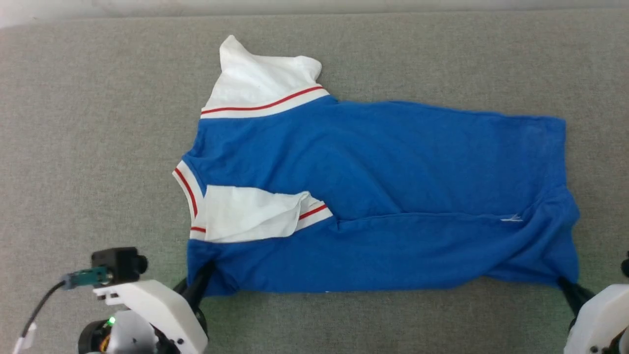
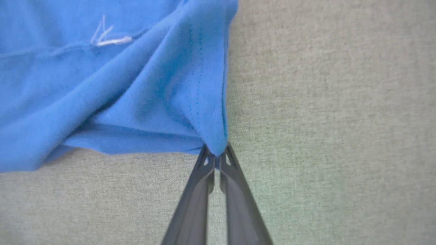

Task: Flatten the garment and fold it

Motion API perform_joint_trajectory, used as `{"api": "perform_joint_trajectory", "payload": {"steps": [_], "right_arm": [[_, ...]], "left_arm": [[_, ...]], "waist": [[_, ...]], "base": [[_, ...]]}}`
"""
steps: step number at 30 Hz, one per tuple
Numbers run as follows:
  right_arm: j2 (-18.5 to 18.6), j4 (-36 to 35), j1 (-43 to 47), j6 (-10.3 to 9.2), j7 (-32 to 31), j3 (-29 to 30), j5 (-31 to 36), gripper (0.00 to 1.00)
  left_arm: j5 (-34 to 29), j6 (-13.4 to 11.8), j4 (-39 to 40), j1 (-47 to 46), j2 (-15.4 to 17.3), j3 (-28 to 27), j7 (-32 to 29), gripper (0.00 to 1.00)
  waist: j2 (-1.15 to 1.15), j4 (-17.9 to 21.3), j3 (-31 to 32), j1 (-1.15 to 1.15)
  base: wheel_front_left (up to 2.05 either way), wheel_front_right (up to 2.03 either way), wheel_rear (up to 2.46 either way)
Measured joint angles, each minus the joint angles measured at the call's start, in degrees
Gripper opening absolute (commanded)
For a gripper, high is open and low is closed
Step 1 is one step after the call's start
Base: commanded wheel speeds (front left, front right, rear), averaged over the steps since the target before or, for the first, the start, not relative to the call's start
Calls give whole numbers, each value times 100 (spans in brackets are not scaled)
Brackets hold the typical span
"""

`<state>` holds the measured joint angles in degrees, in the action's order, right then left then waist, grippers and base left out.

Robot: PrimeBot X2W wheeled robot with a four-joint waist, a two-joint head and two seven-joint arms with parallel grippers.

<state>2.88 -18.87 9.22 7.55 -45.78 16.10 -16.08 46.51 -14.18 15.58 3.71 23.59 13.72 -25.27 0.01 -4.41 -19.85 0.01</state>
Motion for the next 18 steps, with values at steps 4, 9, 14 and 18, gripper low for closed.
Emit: {"api": "perform_joint_trajectory", "payload": {"steps": [4,9,14,18], "right_arm": [[-2,-197,-120,0,10,183,-12,0],[-13,-463,-179,3,-2,527,-82,0],[-16,-475,108,7,-24,779,-372,0],[-14,-339,525,5,-59,827,-512,0]], "left_arm": [[102,-4,121,65,11,-300,179,0],[278,-55,494,393,93,-631,259,0],[443,-107,801,1011,125,-682,194,0],[679,-105,912,1473,1,-624,152,0]], "waist": [[0,28,105,0],[0,54,283,-1],[0,47,447,-2],[0,31,473,-2]], "base": [[0,0,0],[0,0,0],[0,0,0],[0,0,0]]}}
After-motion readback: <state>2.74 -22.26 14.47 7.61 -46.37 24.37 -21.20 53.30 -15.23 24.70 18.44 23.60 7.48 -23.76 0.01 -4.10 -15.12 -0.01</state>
